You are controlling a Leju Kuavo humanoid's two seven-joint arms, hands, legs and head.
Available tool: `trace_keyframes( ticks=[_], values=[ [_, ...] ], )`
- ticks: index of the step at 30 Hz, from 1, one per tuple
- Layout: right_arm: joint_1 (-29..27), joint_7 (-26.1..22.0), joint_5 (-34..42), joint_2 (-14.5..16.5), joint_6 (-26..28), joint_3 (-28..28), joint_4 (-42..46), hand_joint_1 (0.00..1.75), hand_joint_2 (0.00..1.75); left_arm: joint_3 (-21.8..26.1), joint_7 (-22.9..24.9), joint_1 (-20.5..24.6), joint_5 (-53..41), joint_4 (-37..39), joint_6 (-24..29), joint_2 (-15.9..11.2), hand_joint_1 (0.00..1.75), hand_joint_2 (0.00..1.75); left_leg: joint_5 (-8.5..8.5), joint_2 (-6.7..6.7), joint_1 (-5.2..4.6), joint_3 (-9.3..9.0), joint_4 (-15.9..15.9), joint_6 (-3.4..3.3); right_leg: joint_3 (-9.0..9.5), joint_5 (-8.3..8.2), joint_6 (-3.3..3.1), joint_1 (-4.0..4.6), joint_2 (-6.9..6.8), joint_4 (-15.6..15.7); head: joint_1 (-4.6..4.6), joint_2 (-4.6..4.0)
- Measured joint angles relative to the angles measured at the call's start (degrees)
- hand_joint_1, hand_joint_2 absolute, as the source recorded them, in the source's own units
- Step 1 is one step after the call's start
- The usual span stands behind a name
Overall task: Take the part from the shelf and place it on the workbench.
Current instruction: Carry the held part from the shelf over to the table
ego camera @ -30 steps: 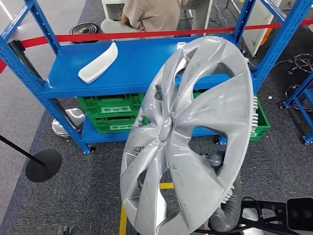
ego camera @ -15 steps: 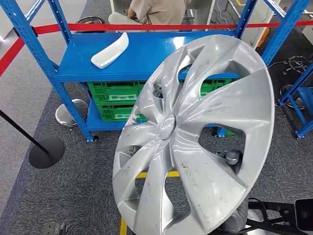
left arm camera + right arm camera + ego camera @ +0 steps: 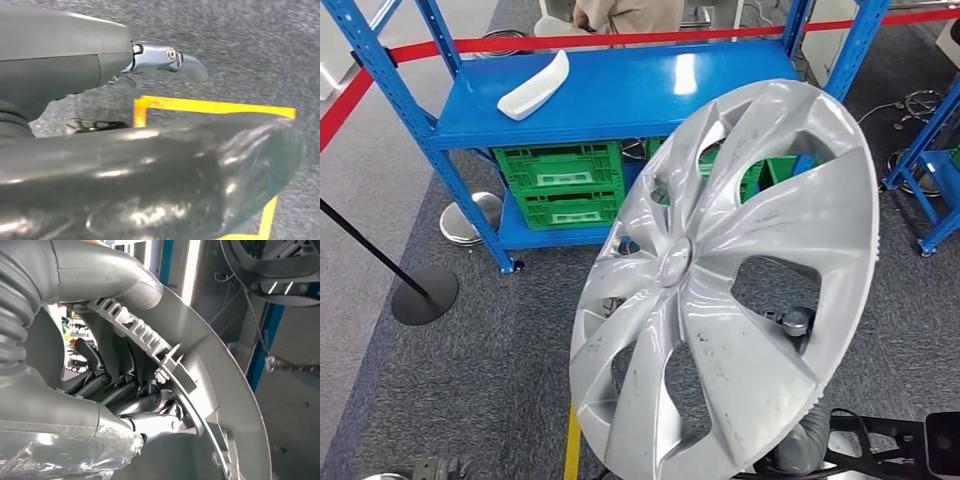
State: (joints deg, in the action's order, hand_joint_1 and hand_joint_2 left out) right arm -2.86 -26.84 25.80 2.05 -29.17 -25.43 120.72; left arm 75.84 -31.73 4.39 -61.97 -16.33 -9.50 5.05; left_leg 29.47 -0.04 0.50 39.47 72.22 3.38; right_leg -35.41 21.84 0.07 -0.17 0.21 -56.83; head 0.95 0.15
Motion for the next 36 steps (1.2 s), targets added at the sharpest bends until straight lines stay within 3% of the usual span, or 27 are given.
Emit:
trace_keyframes(
  ticks=[2, 4, 5, 7, 8, 9, 10, 12, 13, 14, 15, 17, 19, 20, 22, 24, 25, 27, 28, 29, 30, 31, 33, 35, 36],
  values=[
    [-0.6, 0.0, -0.5, 0.0, 0.0, 0.5, 0.2, 1.75, 1.75, 0.0, 0.4, 0.1, -0.2, 0.0, 0.2, 0.0, 0.0, 0.0, -2.27, -0.01, 0.04, -5.46, -5.8, -0.14, -1.66, -1.36, 0.37, 0.03, 0.03, -0.1, 0.0, 0.0],
    [-1.0, -0.1, -1.4, 0.0, -0.1, 1.0, 0.6, 1.75, 1.75, 0.0, 0.9, 0.3, -0.4, 0.0, 0.4, 0.0, 0.0, 0.0, -1.23, -0.08, -0.06, -11.41, -14.0, -0.79, -2.7, -2.59, 0.91, 0.18, -0.03, -0.2, 0.03, 0.0],
    [-1.2, -0.2, -2.0, 0.0, -0.2, 1.4, 0.9, 1.75, 1.75, 0.0, 1.3, 0.4, -0.5, 0.0, 0.5, 0.0, 0.0, 0.0, -0.48, -0.12, -0.2, -12.93, -16.5, -1.23, -3.0, -3.26, 1.22, 0.2, -0.09, -0.1, 0.03, 0.0],
    [-1.6, -0.6, -3.2, 0.0, -0.2, 2.0, 1.3, 1.75, 1.75, 0.0, 2.2, 0.3, -0.8, 0.0, 0.9, 0.0, 0.0, 0.0, -0.77, -0.08, -0.38, -12.58, -17.4, -2.26, -3.34, -4.42, 1.9, 0.07, -0.15, 0.2, 0.07, 0.0],
    [-1.9, -0.8, -3.7, 0.0, -0.3, 2.4, 1.5, 1.75, 1.75, 0.0, 2.9, 0.1, -0.9, 0.0, 1.1, 0.1, 0.0, 0.0, -1.3, 0.02, -0.38, -12.15, -17.4, -2.74, -3.71, -3.93, 2.26, -0.04, -0.14, 0.0, 0.09, 0.0],
    [-2.2, -0.9, -4.1, 0.0, -0.4, 2.8, 1.7, 1.75, 1.75, 0.0, 3.8, 0.0, -1.1, 0.0, 1.4, 0.1, 0.0, 0.0, -1.89, 0.12, -0.32, -11.67, -17.4, -3.22, -4.24, -2.34, 2.58, -0.1, -0.11, -1.2, 0.15, 0.0],
    [-2.4, -0.9, -4.3, 0.0, -0.4, 3.2, 1.8, 1.75, 1.75, 0.0, 4.6, 0.0, -1.2, 0.0, 1.7, 0.1, 0.0, 0.0, -2.53, 0.22, -0.24, -11.09, -17.4, -3.58, -5.09, 0.32, 2.86, -0.17, -0.1, -3.7, 0.19, 0.0],
    [-2.7, -0.9, -4.6, 0.0, -0.7, 3.8, 2.0, 1.75, 1.75, 0.0, 6.7, -0.1, -1.6, 0.0, 2.4, 0.1, 0.0, 0.0, -3.77, 0.25, -0.26, -9.67, -17.3, -3.91, -7.0, 6.12, 3.24, -0.21, -0.1, -11.6, 0.27, 0.0],
    [-2.9, -0.9, -4.7, 0.0, -0.8, 4.1, 2.1, 1.75, 1.75, 0.0, 7.6, -0.1, -1.9, 0.0, 2.7, 0.2, 0.0, 0.0, -4.44, 0.25, -0.27, -8.82, -17.3, -3.91, -7.53, 7.66, 3.35, -0.22, -0.1, -15.3, 0.27, 0.0],
    [-3.1, -0.8, -4.8, 0.0, -1.0, 4.4, 2.1, 1.75, 1.75, 0.0, 8.5, -0.1, -2.2, 0.0, 3.1, 0.2, 0.0, 0.0, -5.1, 0.26, -0.28, -7.93, -17.2, -3.84, -7.26, 7.81, 3.39, -0.21, -0.09, -17.4, 0.27, 0.0],
    [-3.3, -0.7, -5.0, 0.0, -1.2, 4.6, 2.2, 1.75, 1.75, -0.1, 9.3, -0.2, -2.5, 0.0, 3.3, 0.3, 0.0, 0.0, -5.74, 0.26, -0.28, -7.01, -17.1, -3.73, -5.99, 6.85, 3.38, -0.22, -0.09, -17.6, 0.27, 0.0],
    [-3.5, -0.6, -5.3, 0.0, -1.6, 4.9, 2.4, 1.75, 1.75, -0.1, 10.5, -0.3, -2.9, 0.0, 3.7, 0.5, 0.0, 0.0, -6.82, 0.24, -0.23, -5.42, -16.8, -3.31, -0.63, 4.51, 3.29, -0.28, -0.09, -11.8, 0.27, 0.0],
    [-3.6, -0.5, -5.3, 0.0, -2.0, 5.2, 2.7, 1.75, 1.75, -0.1, 11.3, -0.4, -3.2, 0.0, 4.0, 0.6, 0.0, 0.0, -7.77, 0.2, -0.31, -4.44, -16.5, -2.72, 5.19, 5.26, 2.99, -0.19, 0.07, -3.7, 0.2, 0.0],
    [-3.6, -0.5, -5.1, 0.0, -2.1, 5.4, 2.8, 1.75, 1.75, -0.1, 11.6, -0.5, -3.4, 0.0, 4.1, 0.6, 0.0, 0.0, -8.27, 0.19, -0.36, -4.2, -16.5, -2.42, 6.64, 6.09, 2.75, -0.09, 0.2, -1.2, 0.21, 0.0],
    [-3.7, -0.2, -4.5, 0.1, -2.3, 5.7, 2.9, 1.75, 1.75, -0.1, 12.0, -0.6, -3.6, 0.0, 4.2, 0.6, 0.0, 0.0, -9.28, 0.15, -0.35, -3.82, -16.6, -1.78, 6.54, 6.1, 1.91, 0.08, 0.39, -0.2, 0.2, 0.0],
    [-3.7, 0.0, -3.8, 0.2, -2.5, 6.0, 3.0, 1.75, 1.75, -0.1, 12.2, -0.7, -3.8, 0.0, 4.3, 0.6, 0.0, 0.0, -8.05, 0.09, -0.25, -2.97, -15.7, -1.13, 5.46, 5.18, 0.92, -0.03, 0.3, -0.3, 0.13, 0.0],
    [-3.7, 0.0, -3.5, 0.3, -2.7, 6.2, 3.0, 1.75, 1.75, -0.1, 12.2, -0.8, -3.8, 0.0, 4.3, 0.7, 0.0, 0.0, -5.85, 0.07, -0.22, -2.17, -13.7, -0.85, 4.78, 4.57, 0.45, -0.12, 0.25, -0.3, 0.01, 0.0],
    [-3.8, 0.1, -2.8, 0.4, -3.0, 6.5, 3.0, 1.75, 1.75, -0.1, 12.1, -0.8, -3.8, 0.0, 4.2, 0.9, 0.0, 0.0, 0.03, 0.07, -0.16, -0.11, -6.7, -0.51, 3.33, 3.35, -0.01, -0.08, 0.22, -0.3, -0.21, 0.0],
    [-3.8, 0.1, -2.5, 0.4, -3.1, 6.7, 3.0, 1.75, 1.75, -0.1, 12.1, -0.7, -3.9, 0.0, 4.1, 0.9, 0.0, 0.0, 2.04, 0.07, -0.15, 0.7, -2.9, -0.46, 2.54, 2.74, -0.05, 0.01, 0.21, -0.3, -0.23, 0.0],
    [-3.8, 0.1, -2.3, 0.4, -3.2, 6.9, 3.0, 1.75, 1.75, -0.1, 12.0, -0.7, -3.9, 0.0, 4.1, 0.9, 0.0, 0.0, 2.61, 0.07, -0.16, 0.87, -0.3, -0.5, 1.78, 2.15, -0.08, 0.1, 0.21, -0.4, -0.22, 0.0],
    [-3.8, 0.1, -2.1, 0.4, -3.3, 7.1, 3.0, 1.75, 1.75, -0.1, 12.0, -0.7, -3.9, 0.0, 4.0, 0.9, 0.0, 0.0, 1.94, 0.07, -0.18, 0.23, 0.5, -0.64, 1.06, 1.57, -0.09, 0.19, 0.21, -0.4, -0.23, 0.0],
    [-3.9, 0.0, -1.9, 0.4, -3.4, 7.3, 3.0, 1.75, 1.75, -0.1, 12.0, -0.7, -3.9, 0.0, 4.0, 0.9, 0.0, 0.0, 0.41, 0.06, -0.23, -1.37, -0.7, -0.87, 0.36, 0.98, -0.08, 0.27, 0.22, -0.4, -0.22, 0.0],
    [-4.1, 0.0, -1.6, 0.5, -3.7, 7.6, 3.1, 1.75, 1.75, -0.1, 11.9, -0.6, -3.9, 0.0, 4.0, 0.9, 0.0, 0.0, -1.9, 0.05, -0.49, -6.85, -7.8, -1.61, -0.82, -0.08, 0.08, 0.44, 0.27, -0.4, -0.23, 0.0],
    [-4.2, 0.0, -1.5, 0.7, -3.9, 7.9, 3.4, 1.75, 1.75, -0.1, 11.9, -0.4, -3.9, 0.0, 4.0, 0.9, 0.0, 0.0, -1.39, -0.01, -0.79, -11.73, -15.5, -2.23, -1.6, -1.16, 0.48, 0.56, 0.19, -0.4, -0.18, 0.0],
    [-4.3, -0.1, -1.5, 0.8, -4.0, 8.0, 3.5, 1.75, 1.75, -0.1, 11.9, -0.3, -3.9, 0.0, 4.0, 0.8, 0.0, 0.0, -0.93, -0.05, -0.95, -12.73, -17.5, -2.45, -1.86, -1.76, 0.77, 0.54, 0.12, -0.3, -0.16, 0.0]
  ],
)
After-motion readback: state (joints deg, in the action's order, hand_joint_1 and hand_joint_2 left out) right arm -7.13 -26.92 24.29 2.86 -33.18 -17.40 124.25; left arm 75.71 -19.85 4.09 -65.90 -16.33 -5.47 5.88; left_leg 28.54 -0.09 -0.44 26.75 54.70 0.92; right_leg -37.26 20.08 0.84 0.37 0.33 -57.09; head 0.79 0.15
